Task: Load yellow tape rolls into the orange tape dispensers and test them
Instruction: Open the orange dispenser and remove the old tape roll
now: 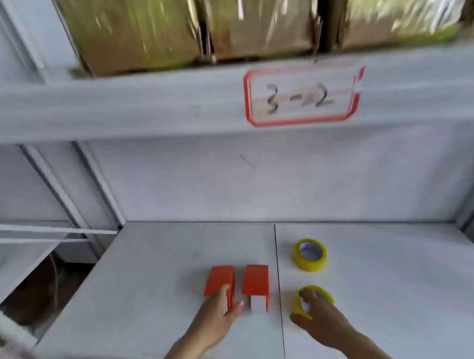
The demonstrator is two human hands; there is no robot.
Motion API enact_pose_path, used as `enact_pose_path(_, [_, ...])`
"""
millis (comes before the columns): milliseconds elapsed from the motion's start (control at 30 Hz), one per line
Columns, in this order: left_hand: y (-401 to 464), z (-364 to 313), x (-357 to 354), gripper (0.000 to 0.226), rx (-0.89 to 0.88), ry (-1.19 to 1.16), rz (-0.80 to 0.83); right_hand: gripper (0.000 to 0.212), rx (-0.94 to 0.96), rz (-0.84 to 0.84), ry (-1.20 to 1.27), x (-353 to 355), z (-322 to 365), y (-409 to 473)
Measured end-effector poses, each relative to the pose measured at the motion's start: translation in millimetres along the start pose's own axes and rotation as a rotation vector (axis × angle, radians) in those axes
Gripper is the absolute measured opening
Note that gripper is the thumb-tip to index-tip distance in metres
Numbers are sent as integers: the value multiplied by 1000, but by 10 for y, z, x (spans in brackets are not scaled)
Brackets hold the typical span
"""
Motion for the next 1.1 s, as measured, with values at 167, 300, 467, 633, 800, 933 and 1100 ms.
enact_pose_path(167, [456, 179, -365, 52, -5, -139, -95, 61, -21, 0, 115, -360, 149, 532])
enact_pose_path(300, [749, 212, -724, 52, -56, -63, -131, 54, -97, -47, 241, -674, 107, 875])
enact_pose_path(467, [939, 327, -1050, 54, -40, -157, -142, 39, -189, -133, 682, -1056, -4, 1243])
enact_pose_path(633, [1033, 373, -1232, 52, -67, -187, -216, 31, -232, -199, 910, -1239, -45, 1324])
enact_pose_path(800, [986, 416, -1323, 53, -43, -290, -240, 31, -191, -221, 992, -1338, -40, 1259])
enact_pose_path(933, [771, 493, -1453, 46, 15, -412, -189, 26, -156, -237, 936, -1459, -153, 1012])
enact_pose_path(1100, [601, 462, -1429, 50, 56, -475, -153, 36, -52, -306, 753, -1402, -214, 672])
Point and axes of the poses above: each hand's wrist, its own y-axis towards the middle knuckle, its own x-axis out of the back of the hand, z = x × y, the point moved 1 cm from there along y, towards the middle knuckle, and after that the axes turned 11 degrees about y, right-handed, at the moved point
